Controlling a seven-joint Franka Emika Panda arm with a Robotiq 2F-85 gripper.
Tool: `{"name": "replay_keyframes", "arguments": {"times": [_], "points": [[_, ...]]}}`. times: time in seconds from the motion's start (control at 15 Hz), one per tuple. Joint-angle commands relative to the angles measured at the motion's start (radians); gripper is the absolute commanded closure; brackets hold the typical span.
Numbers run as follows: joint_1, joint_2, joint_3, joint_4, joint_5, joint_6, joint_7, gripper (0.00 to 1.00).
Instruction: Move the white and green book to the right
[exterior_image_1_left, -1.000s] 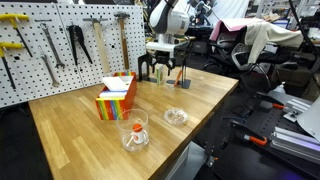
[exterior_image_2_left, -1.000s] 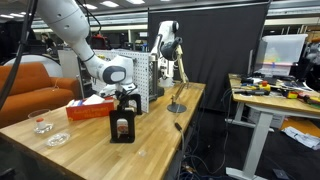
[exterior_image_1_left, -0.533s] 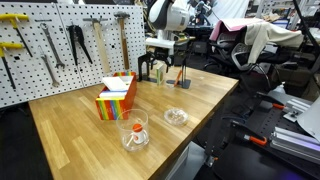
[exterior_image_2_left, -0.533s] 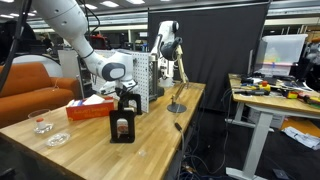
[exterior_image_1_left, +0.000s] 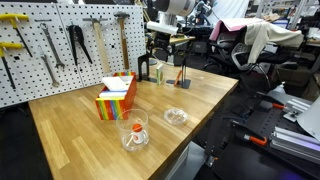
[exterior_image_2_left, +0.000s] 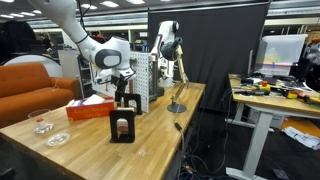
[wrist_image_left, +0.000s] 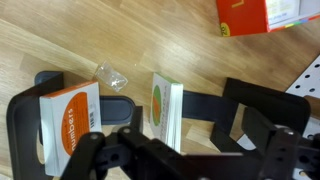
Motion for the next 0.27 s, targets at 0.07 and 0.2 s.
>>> {"name": "replay_keyframes", "arguments": {"times": [0.07, 0.2], "points": [[0.002, 0.005, -0.002, 0.002, 0.000, -0.003, 0.001, 0.00], [0.003, 0.017, -0.002, 0.005, 0.000, -0.002, 0.001, 0.00]]}}
